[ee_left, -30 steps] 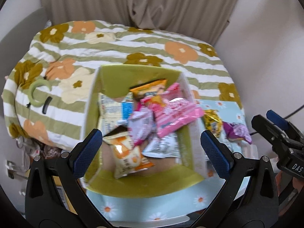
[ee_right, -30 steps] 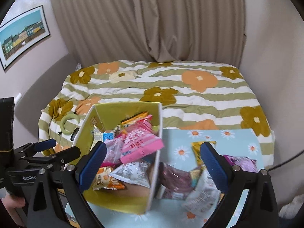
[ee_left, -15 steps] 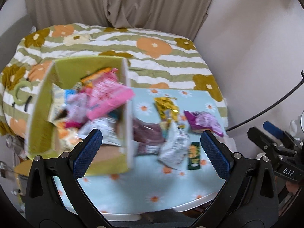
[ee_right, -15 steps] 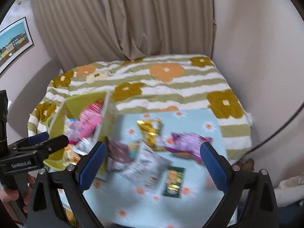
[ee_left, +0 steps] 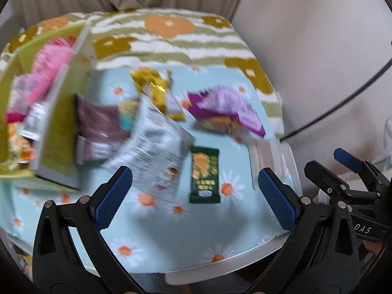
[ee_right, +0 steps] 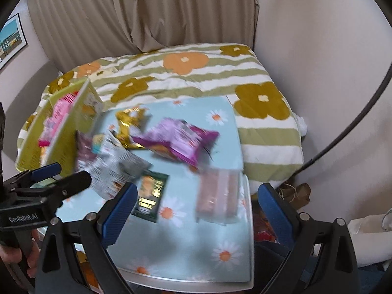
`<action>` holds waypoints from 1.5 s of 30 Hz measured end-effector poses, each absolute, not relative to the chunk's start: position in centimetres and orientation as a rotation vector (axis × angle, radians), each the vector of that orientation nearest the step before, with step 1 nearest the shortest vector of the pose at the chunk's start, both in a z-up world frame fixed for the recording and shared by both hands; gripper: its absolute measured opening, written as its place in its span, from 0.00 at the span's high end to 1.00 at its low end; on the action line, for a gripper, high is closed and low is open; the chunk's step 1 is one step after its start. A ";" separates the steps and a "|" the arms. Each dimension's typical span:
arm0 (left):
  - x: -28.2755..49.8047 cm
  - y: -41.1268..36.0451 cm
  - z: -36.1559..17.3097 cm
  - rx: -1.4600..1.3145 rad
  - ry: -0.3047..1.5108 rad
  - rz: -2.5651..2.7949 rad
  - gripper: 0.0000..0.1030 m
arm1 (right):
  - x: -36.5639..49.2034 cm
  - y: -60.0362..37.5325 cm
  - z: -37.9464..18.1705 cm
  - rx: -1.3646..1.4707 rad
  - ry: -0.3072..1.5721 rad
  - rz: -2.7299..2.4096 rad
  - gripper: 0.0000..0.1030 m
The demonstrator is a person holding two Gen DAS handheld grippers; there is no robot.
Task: Organize snacks
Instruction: 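Move both tools back over the tray toward the green and pink packets, then grasp the green cracker packet with the left tool while the right tool grasps the pink wafer pack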
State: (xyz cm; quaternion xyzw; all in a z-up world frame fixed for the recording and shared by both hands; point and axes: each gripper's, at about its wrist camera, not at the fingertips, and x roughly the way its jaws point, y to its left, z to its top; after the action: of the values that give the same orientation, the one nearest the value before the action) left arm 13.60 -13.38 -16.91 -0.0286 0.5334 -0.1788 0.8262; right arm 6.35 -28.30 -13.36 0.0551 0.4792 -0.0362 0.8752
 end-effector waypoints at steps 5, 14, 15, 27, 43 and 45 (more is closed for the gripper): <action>13.8 -16.2 -22.1 -0.018 1.202 -0.421 0.20 | 5.7 -30.4 -16.6 0.175 0.987 -0.075 0.05; 13.3 -19.8 -26.9 0.115 1.174 -0.434 0.27 | 6.0 -31.1 -19.9 0.169 0.981 -0.087 0.08; 13.2 -20.2 -27.4 0.133 1.171 -0.430 0.30 | 6.1 -31.1 -20.3 0.171 0.983 -0.086 0.09; 14.0 -22.3 -28.9 0.233 1.142 -0.416 0.41 | 7.7 -30.7 -22.7 0.139 1.019 -0.092 0.14; 14.4 -20.2 -27.9 0.226 1.186 -0.429 0.61 | 10.1 -28.9 -25.0 -0.001 1.093 -0.182 0.24; 14.1 -20.1 -27.9 0.223 1.191 -0.431 0.61 | 10.4 -28.4 -25.3 -0.029 1.100 -0.195 0.24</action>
State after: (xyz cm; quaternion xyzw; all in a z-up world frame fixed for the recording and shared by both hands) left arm 14.14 -20.05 -27.93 0.1040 0.5554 -0.2009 0.8002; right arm 10.36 -28.37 -25.26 -0.0136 0.5218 -0.0925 0.8480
